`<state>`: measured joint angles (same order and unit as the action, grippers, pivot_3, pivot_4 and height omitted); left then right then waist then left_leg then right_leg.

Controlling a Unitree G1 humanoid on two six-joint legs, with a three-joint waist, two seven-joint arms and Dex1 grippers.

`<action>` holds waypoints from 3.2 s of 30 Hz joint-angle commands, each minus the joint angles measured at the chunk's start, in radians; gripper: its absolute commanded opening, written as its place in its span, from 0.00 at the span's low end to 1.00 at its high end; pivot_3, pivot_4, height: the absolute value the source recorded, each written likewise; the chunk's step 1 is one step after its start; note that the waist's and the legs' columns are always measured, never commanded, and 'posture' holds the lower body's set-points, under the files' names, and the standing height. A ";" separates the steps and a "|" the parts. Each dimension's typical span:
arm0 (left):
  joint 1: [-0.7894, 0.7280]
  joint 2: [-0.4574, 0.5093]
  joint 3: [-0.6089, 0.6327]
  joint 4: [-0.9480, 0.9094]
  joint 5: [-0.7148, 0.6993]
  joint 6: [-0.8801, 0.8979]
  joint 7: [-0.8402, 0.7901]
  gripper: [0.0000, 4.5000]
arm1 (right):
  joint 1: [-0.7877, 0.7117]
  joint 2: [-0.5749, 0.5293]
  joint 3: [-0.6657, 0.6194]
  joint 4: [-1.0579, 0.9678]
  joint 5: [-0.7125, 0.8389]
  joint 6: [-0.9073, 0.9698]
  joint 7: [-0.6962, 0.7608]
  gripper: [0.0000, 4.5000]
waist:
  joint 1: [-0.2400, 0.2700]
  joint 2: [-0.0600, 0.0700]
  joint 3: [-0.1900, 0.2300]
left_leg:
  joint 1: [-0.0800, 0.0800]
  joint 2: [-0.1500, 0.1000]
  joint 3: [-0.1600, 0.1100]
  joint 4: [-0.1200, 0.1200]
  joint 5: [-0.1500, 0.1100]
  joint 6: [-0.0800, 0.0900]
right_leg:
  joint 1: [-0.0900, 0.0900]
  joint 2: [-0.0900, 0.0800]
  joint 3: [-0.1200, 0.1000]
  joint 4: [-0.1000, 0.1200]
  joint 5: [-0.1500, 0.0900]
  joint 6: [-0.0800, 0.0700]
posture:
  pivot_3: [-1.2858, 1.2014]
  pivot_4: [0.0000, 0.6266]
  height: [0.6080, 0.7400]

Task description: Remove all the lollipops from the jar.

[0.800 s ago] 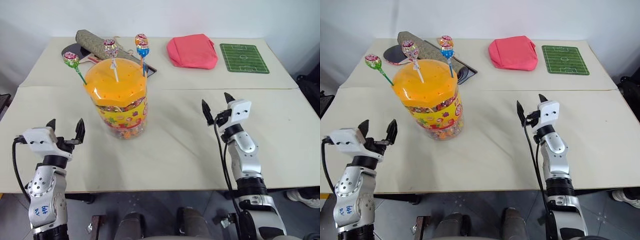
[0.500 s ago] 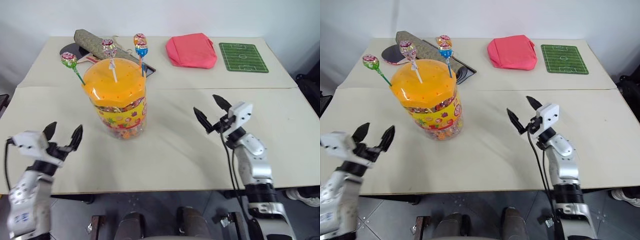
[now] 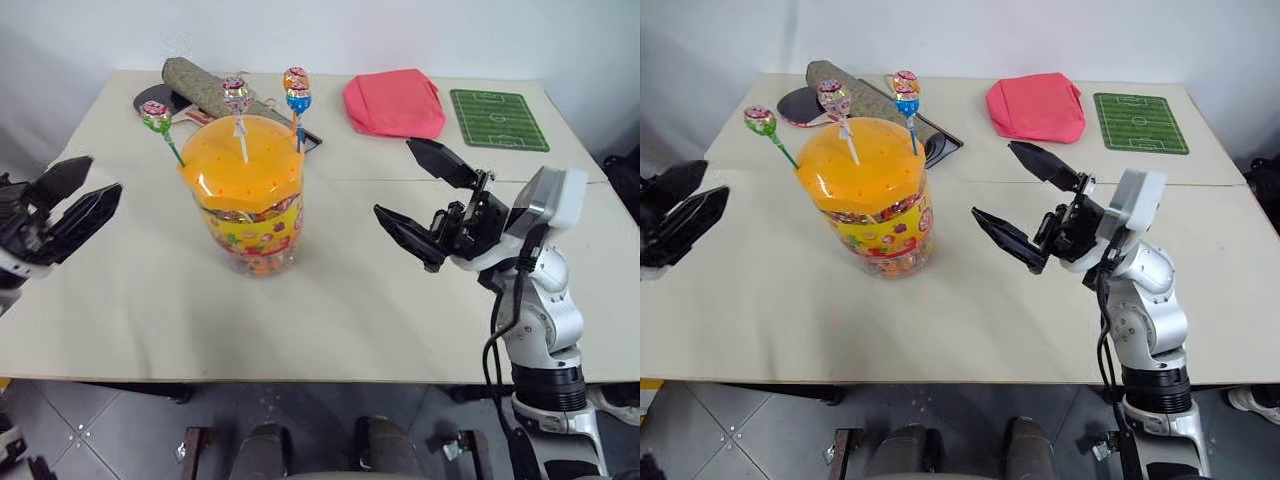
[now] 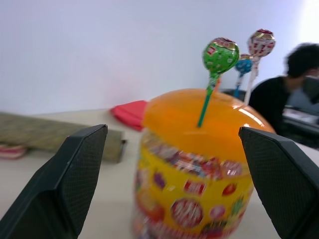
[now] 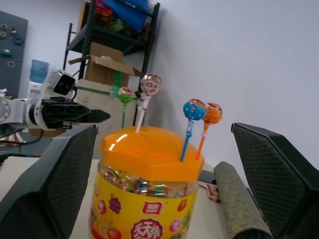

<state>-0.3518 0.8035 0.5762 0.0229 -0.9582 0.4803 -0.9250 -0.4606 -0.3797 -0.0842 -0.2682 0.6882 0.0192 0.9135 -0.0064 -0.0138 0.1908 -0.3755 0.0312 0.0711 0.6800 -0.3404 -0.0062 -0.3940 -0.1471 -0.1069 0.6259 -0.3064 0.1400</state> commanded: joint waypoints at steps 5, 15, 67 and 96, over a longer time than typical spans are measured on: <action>-0.170 0.000 -0.120 0.043 0.021 0.031 -0.078 1.00 | -0.011 0.021 0.016 -0.029 -0.022 -0.038 0.020 1.00 | -0.013 0.000 0.000 | 0.000 0.001 0.007 0.000 0.000 0.000 | 0.000 0.001 0.000 0.000 0.000 0.000 | 0.52 0.24 1.00; -0.264 -0.033 -0.165 0.140 0.064 0.026 -0.132 0.33 | -0.016 0.031 0.022 -0.033 -0.025 -0.046 0.035 1.00 | -0.021 0.000 0.000 | 0.000 0.001 0.007 0.001 0.000 0.000 | 0.000 0.001 0.000 0.000 0.000 0.000 | 0.52 0.24 1.00; 0.259 0.138 0.214 0.012 0.056 0.059 -0.221 0.81 | -0.378 0.041 0.071 0.189 -0.033 0.459 -0.020 1.00 | -0.023 -0.001 0.001 | 0.000 0.003 0.010 -0.001 -0.002 -0.002 | -0.004 -0.001 -0.002 0.001 -0.001 -0.002 | 0.52 0.24 1.00; 0.146 0.037 0.215 -0.119 -0.148 0.147 -0.131 0.88 | -0.485 0.244 0.131 0.229 -0.164 0.447 -0.240 0.00 | -0.049 -0.002 0.001 | -0.001 0.002 0.008 -0.001 -0.002 -0.001 | -0.004 0.000 -0.003 0.002 -0.001 -0.001 | 0.52 0.24 1.00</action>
<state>-0.2069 0.8274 0.7652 -0.1009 -1.0976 0.6459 -1.0416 -0.9259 -0.1446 0.0683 0.0066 0.4965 0.4996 0.6486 -0.0551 -0.0155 0.1918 -0.3769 0.0329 0.0792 0.6793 -0.3427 -0.0072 -0.3980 -0.1475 -0.1094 0.6276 -0.3069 0.1391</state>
